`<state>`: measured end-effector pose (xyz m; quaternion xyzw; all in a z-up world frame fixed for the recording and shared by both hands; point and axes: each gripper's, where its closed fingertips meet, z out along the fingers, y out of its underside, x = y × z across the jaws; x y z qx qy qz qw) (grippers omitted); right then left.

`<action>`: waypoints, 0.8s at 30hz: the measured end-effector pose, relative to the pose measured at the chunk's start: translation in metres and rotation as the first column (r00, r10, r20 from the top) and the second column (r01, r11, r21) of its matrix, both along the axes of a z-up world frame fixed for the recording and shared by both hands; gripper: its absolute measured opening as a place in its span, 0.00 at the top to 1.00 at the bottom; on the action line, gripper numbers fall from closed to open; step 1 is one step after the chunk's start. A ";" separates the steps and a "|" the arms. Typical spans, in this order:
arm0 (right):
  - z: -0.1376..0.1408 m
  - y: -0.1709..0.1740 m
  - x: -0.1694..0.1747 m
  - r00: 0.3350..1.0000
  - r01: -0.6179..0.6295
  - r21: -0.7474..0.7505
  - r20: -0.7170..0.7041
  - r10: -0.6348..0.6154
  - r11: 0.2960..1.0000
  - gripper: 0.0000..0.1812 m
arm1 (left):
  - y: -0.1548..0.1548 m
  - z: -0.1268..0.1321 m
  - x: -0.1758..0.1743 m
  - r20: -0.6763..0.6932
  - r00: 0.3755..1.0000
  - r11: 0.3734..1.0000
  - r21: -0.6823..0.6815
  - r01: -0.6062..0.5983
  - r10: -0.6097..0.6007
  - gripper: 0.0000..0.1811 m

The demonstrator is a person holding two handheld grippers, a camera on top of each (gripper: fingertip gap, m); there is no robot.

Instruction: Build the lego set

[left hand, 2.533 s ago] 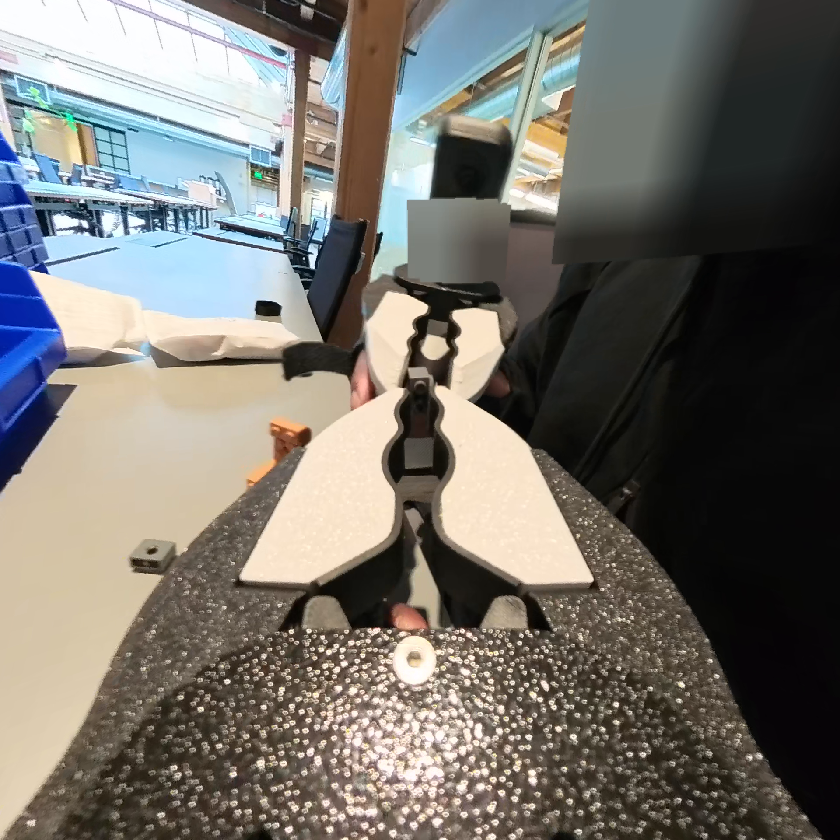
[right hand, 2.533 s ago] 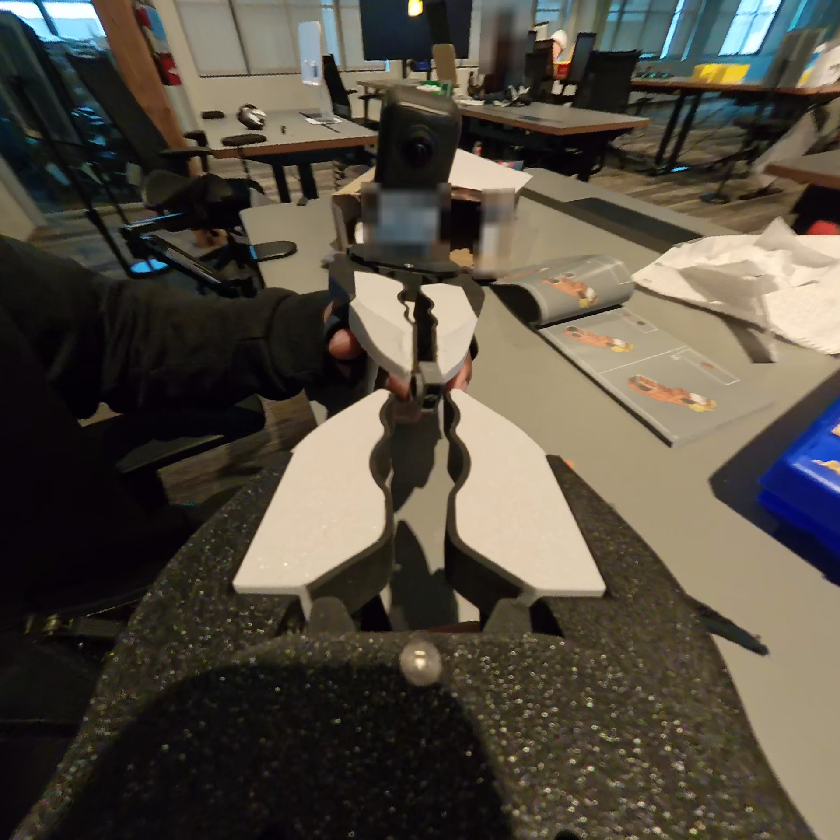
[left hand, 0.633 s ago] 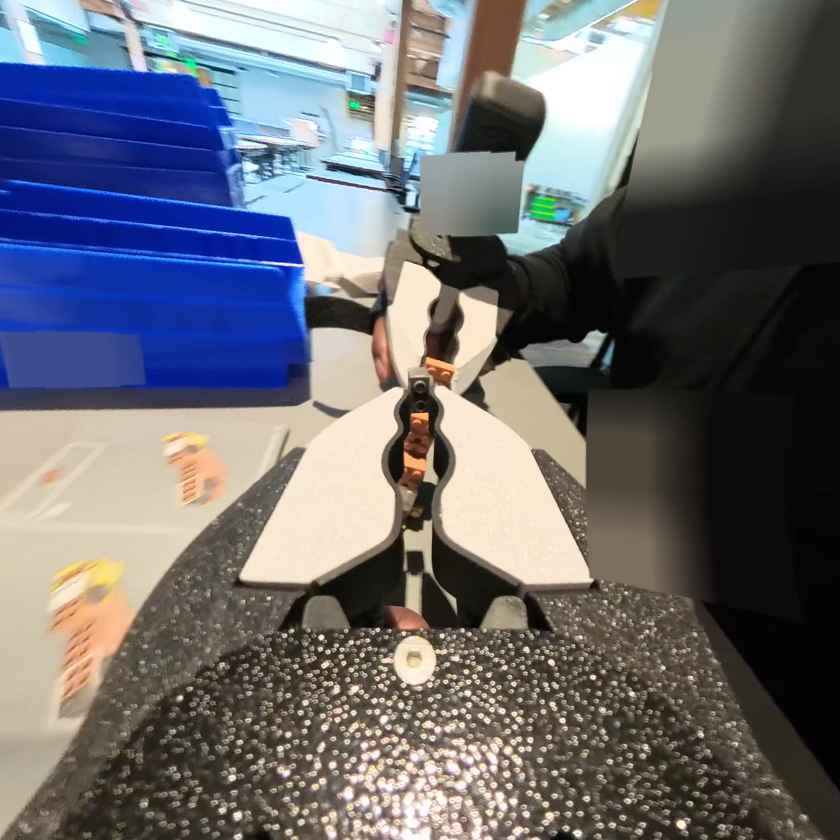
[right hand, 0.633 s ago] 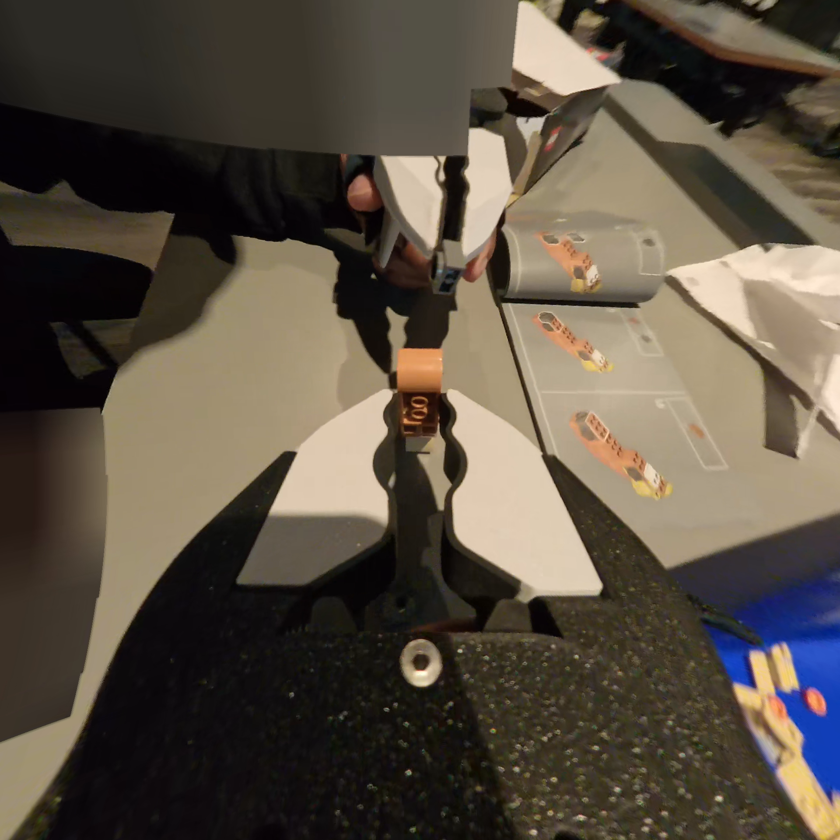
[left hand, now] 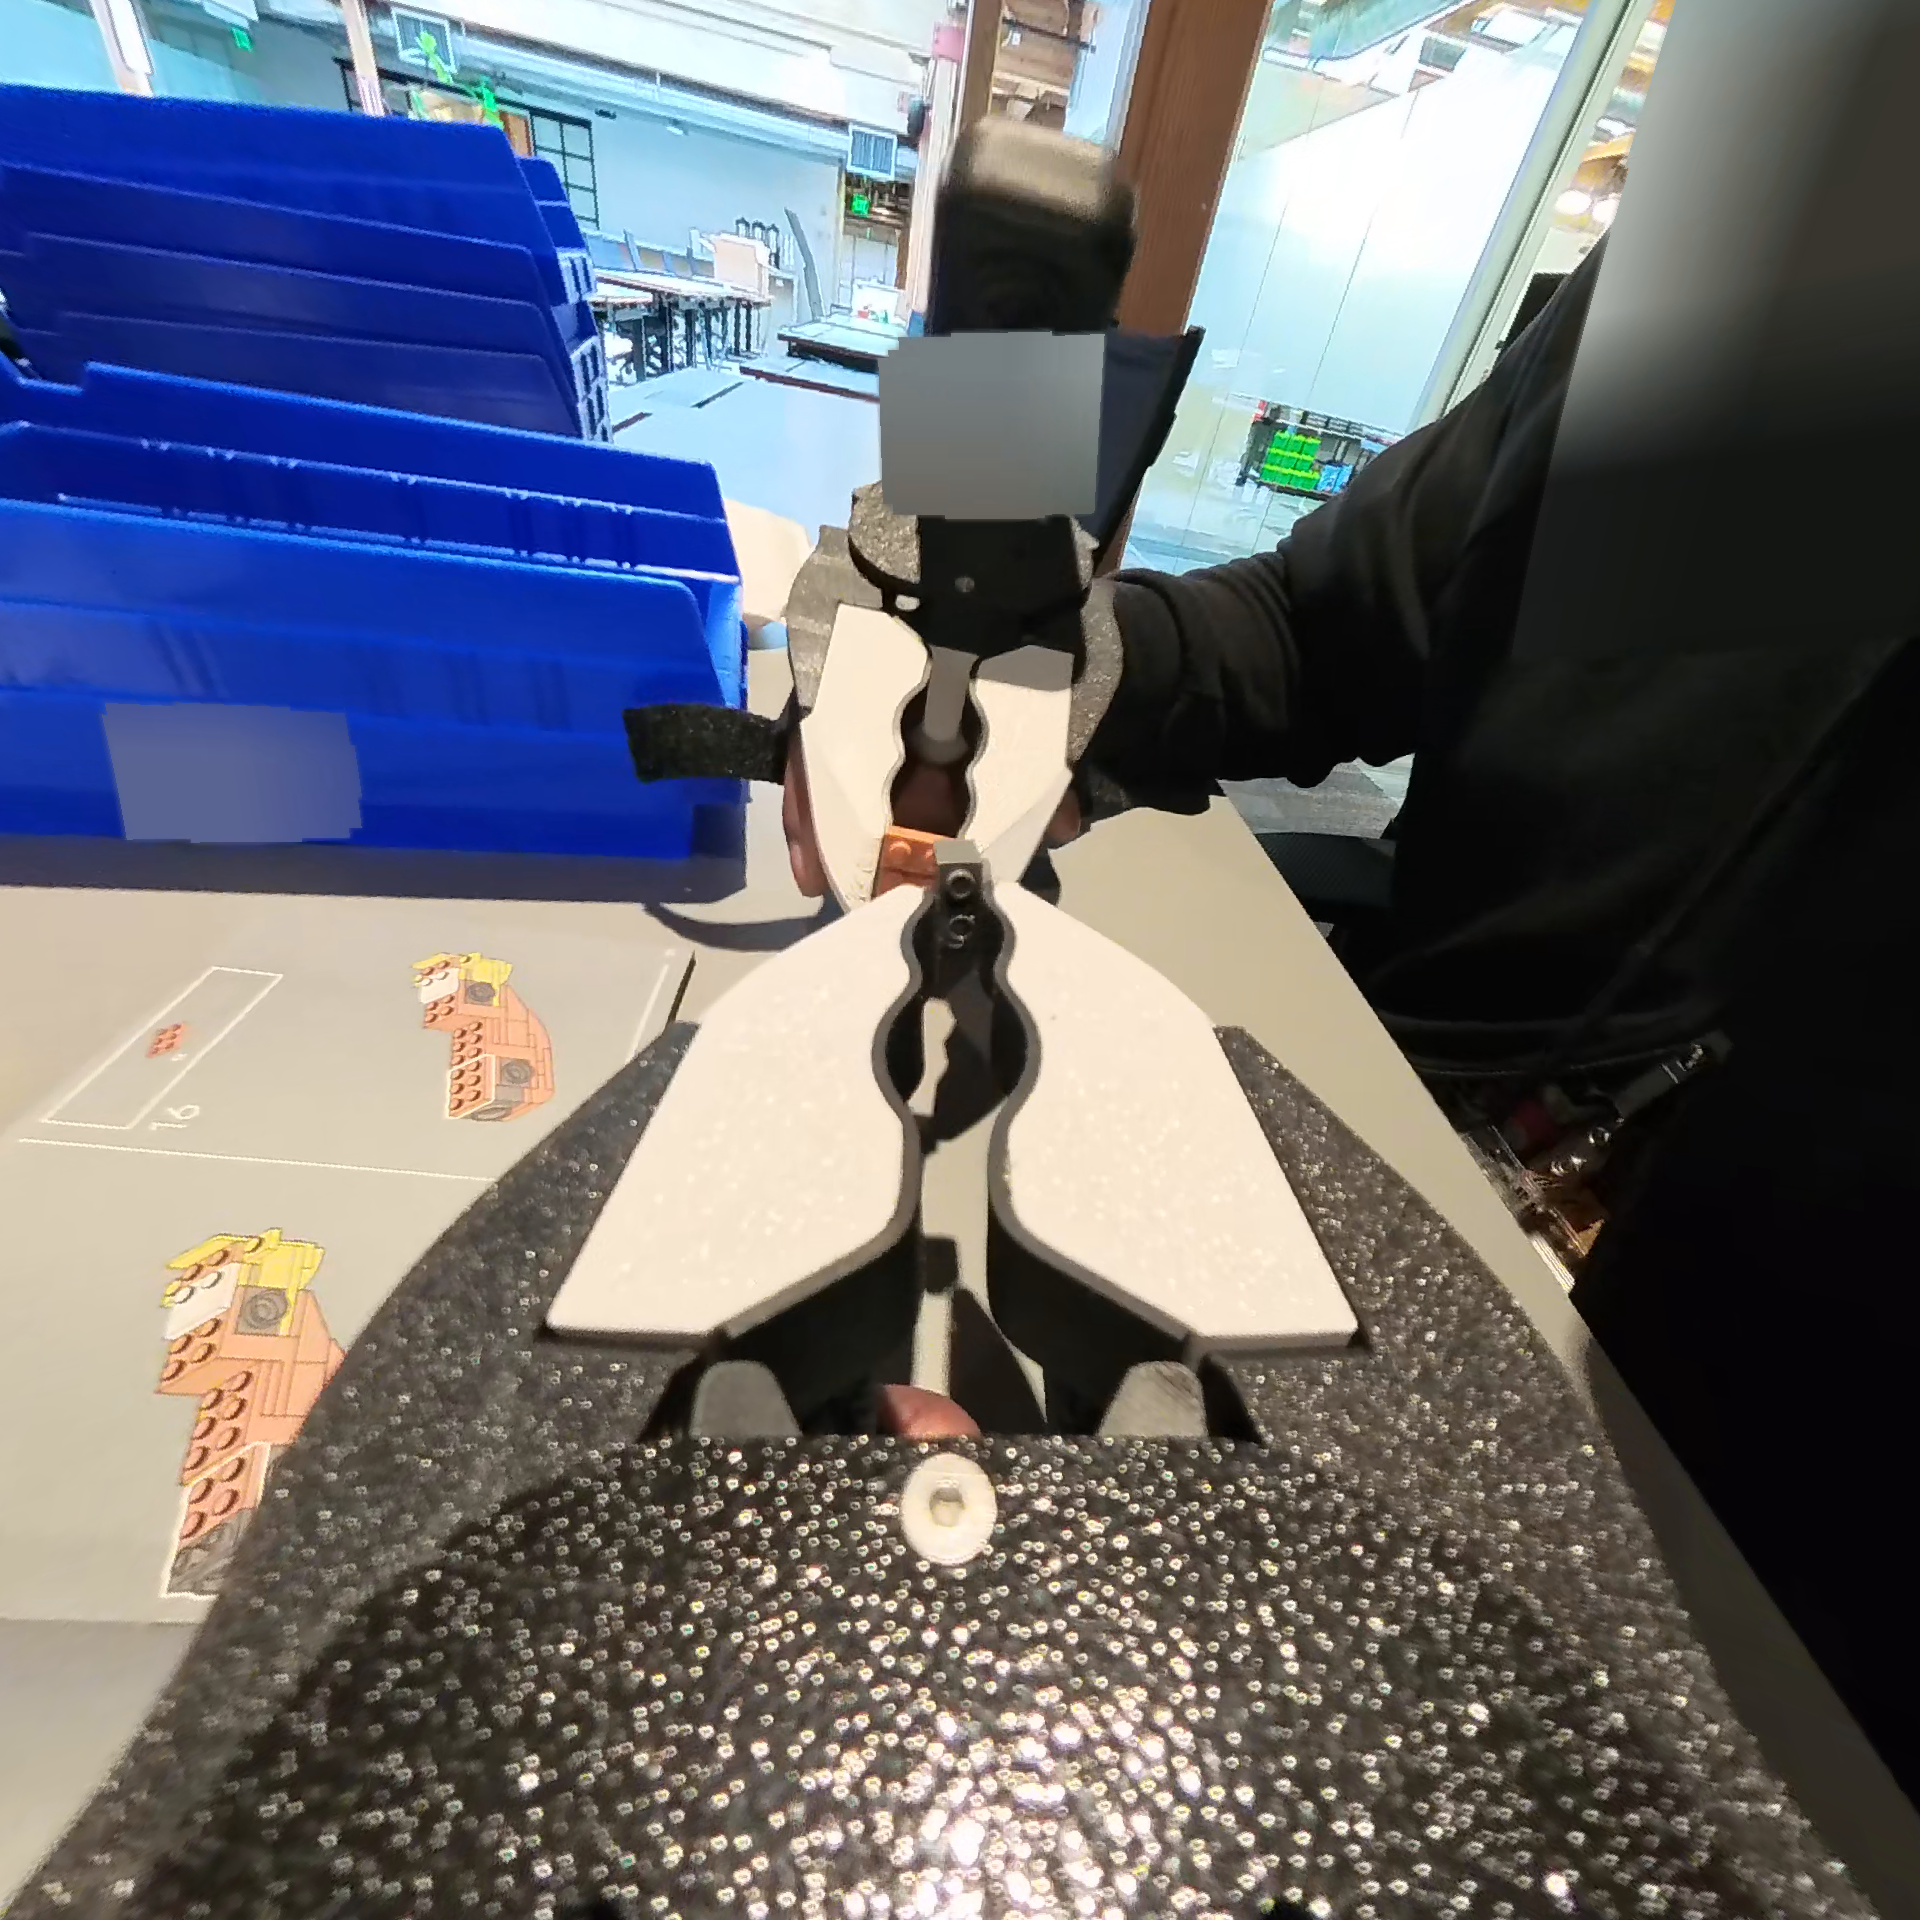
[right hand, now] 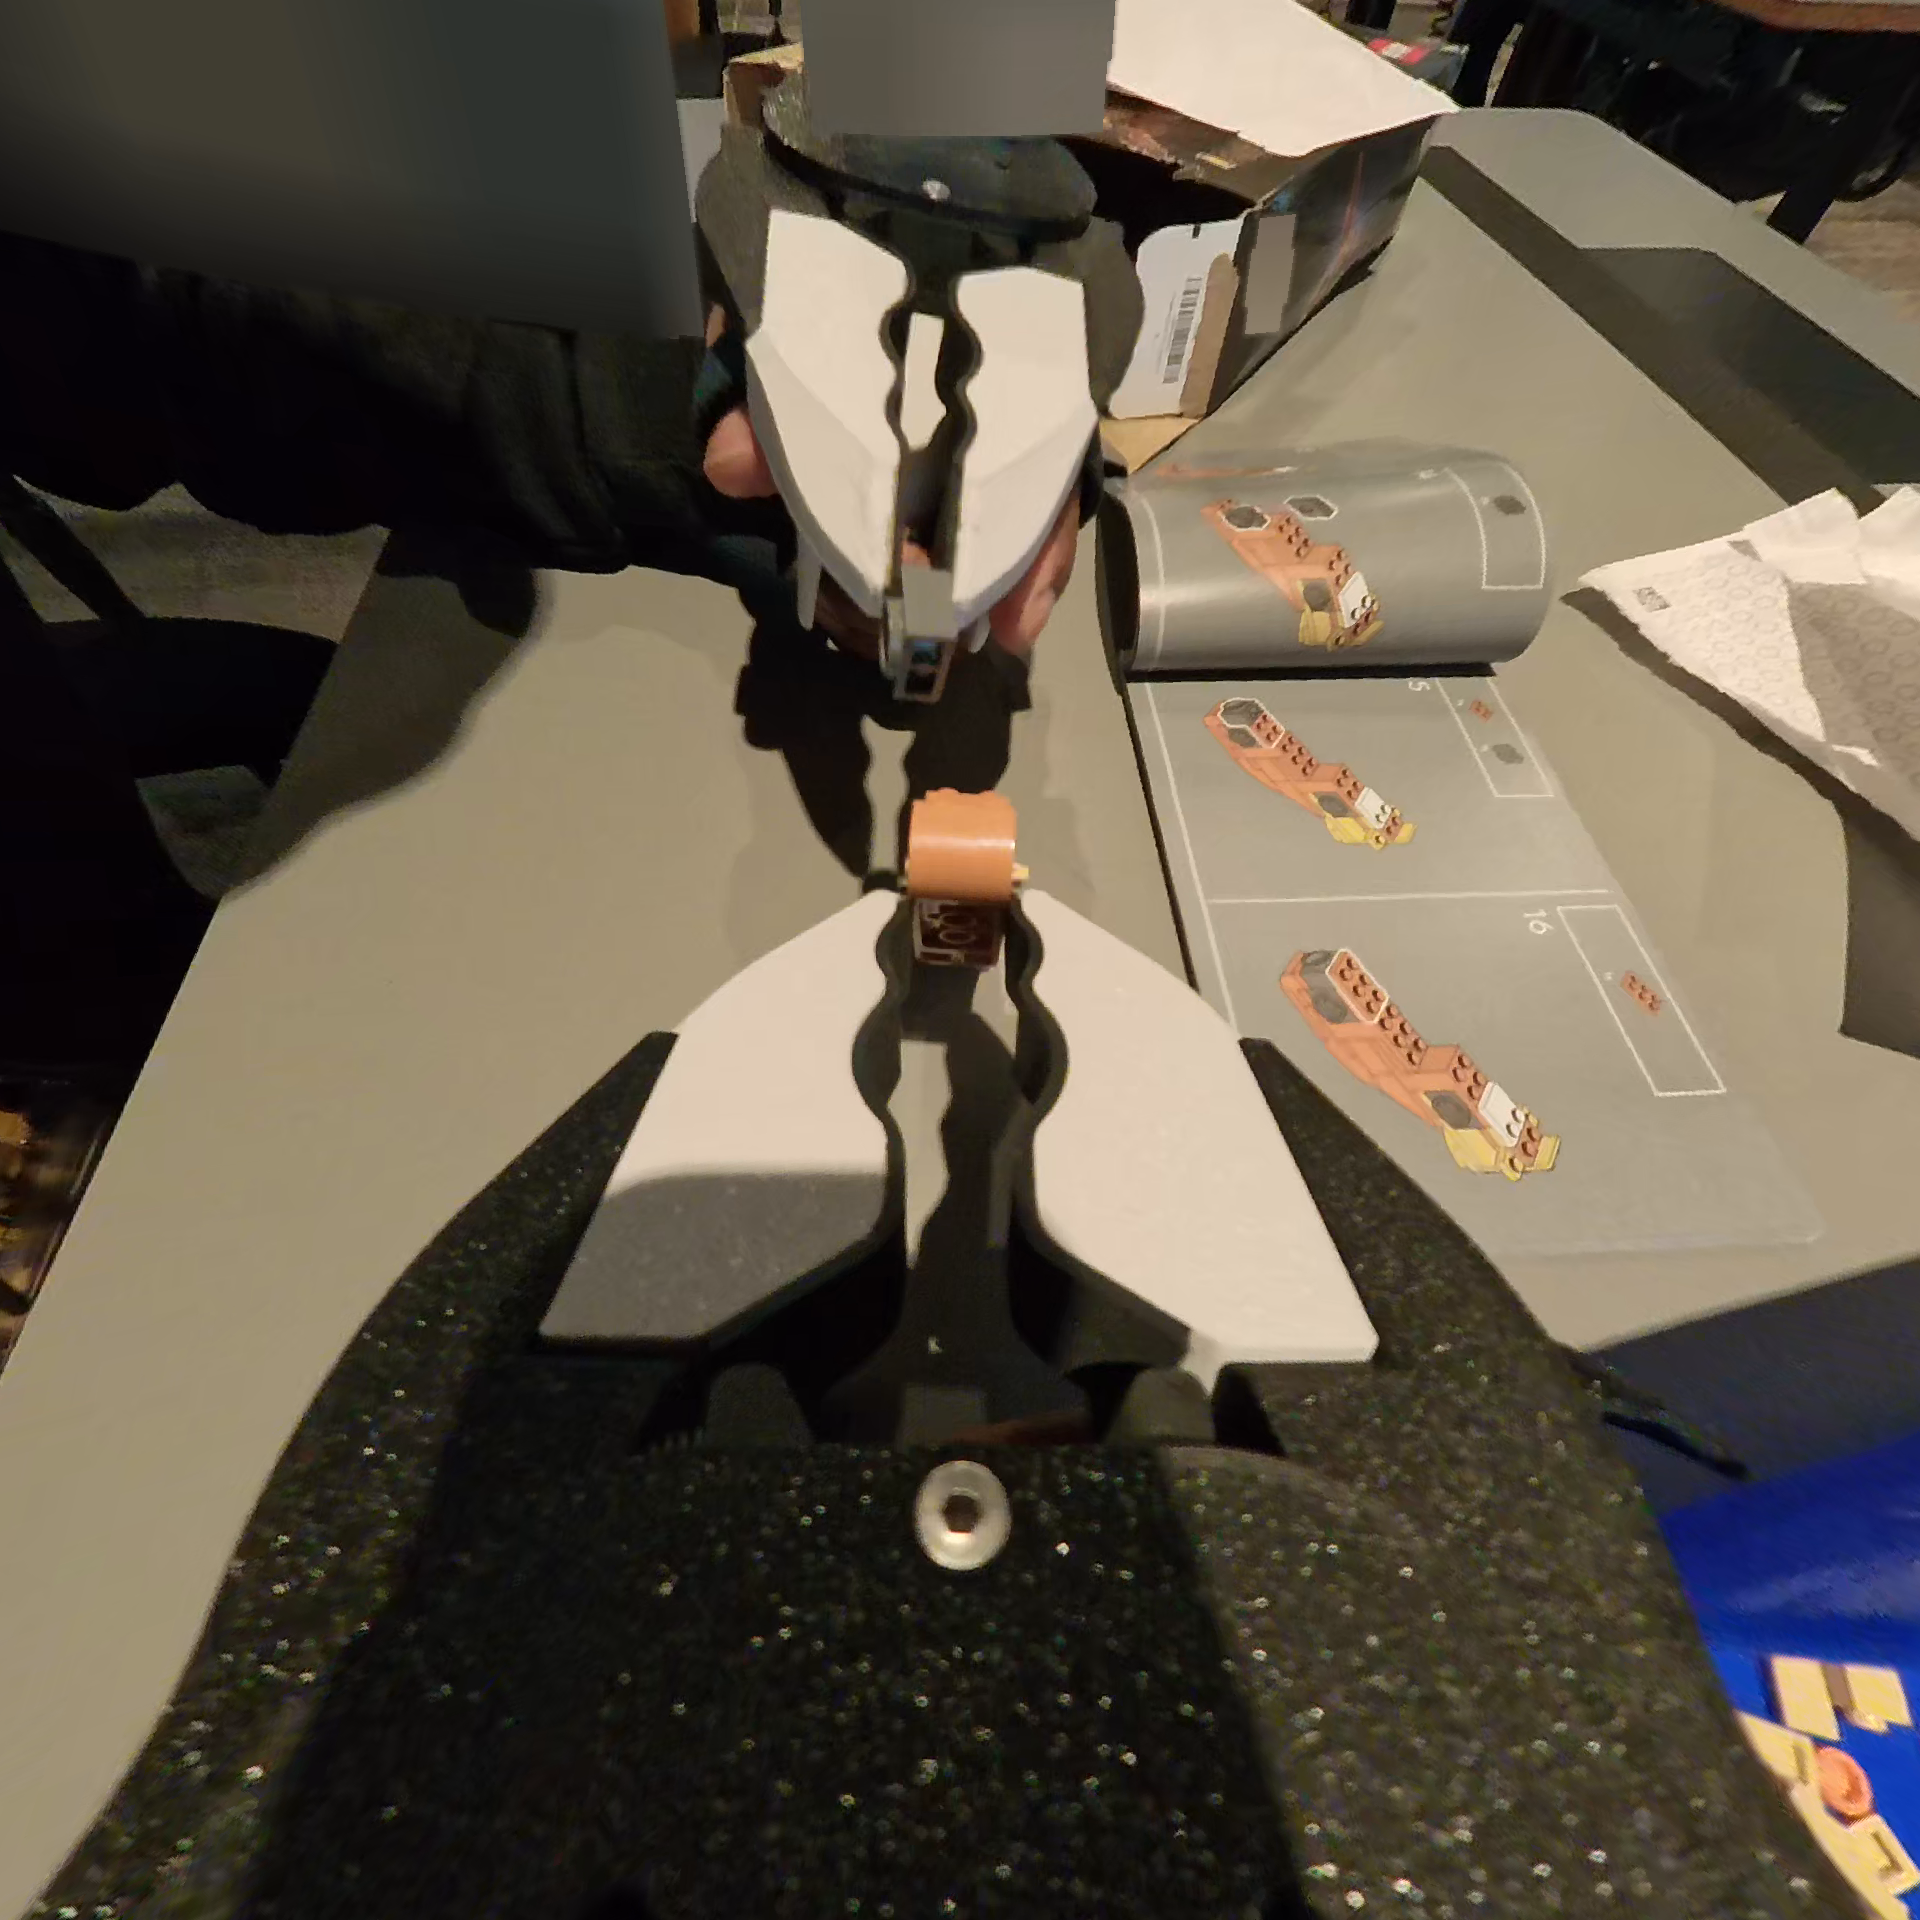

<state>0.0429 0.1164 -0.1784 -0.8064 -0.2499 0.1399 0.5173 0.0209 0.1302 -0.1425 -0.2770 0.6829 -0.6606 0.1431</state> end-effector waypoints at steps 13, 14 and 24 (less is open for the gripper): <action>0.009 0.005 0.001 1.000 0.007 0.006 -0.029 -0.007 1.000 0.90 | 0.002 0.000 0.002 -0.009 1.000 1.000 -0.011 -0.010 0.010 0.97; 0.009 0.005 0.001 1.000 0.008 0.008 -0.029 -0.008 1.000 0.89 | 0.002 0.000 0.002 -0.009 1.000 1.000 -0.009 -0.010 0.010 0.97; 0.003 0.003 0.001 0.999 0.020 0.022 -0.027 -0.019 1.000 0.87 | -0.004 -0.005 0.005 0.001 1.000 0.999 0.047 -0.004 0.004 0.97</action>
